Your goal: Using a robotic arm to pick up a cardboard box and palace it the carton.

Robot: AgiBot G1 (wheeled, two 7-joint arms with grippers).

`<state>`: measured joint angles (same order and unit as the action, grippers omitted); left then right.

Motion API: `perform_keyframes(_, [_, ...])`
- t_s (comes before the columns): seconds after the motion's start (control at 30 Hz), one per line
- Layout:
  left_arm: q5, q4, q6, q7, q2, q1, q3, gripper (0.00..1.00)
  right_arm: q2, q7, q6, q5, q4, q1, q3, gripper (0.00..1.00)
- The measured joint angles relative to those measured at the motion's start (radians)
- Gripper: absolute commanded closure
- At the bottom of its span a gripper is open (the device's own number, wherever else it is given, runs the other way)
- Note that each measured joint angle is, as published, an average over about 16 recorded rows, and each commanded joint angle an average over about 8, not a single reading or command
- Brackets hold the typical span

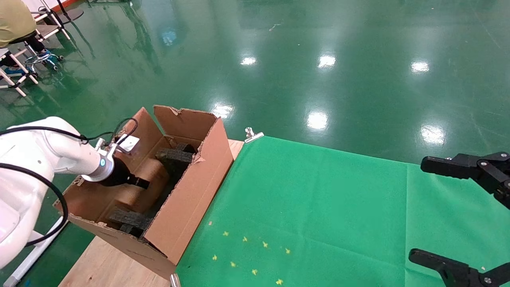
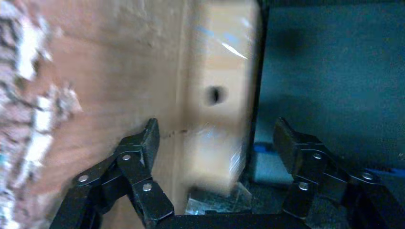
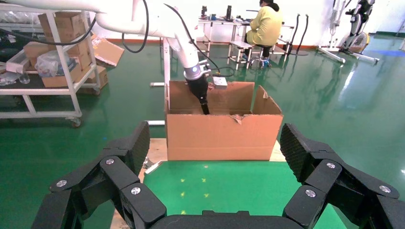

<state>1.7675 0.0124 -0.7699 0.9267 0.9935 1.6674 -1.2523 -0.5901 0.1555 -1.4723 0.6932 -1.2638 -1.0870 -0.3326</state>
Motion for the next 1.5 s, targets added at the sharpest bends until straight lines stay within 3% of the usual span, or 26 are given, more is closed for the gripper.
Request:
perform_keyframes(0.33, [-0.005, -0.007, -0.004, 0.003, -0.001, 0.043, 0.003, 0.00, 0.000, 0.000, 0.000, 0.000, 0.000, 0.000, 0.000, 0.00])
perform_keyframes(0.63, [-0.052, -0.040, -0.056, 0.010, -0.017, 0.147, 0.036, 0.00, 0.000, 0.000, 0.000, 0.000, 0.000, 0.000, 0.000, 0.00])
perform_keyframes(1.03, [-0.227, -0.188, -0.259, 0.031, -0.098, 0.289, 0.149, 0.00, 0.000, 0.000, 0.000, 0.000, 0.000, 0.000, 0.000, 0.00])
perform_keyframes(1.5, [-0.435, -0.397, -0.452, 0.131, -0.180, 0.269, 0.263, 0.00, 0.000, 0.000, 0.000, -0.001, 0.000, 0.000, -0.001, 0.00])
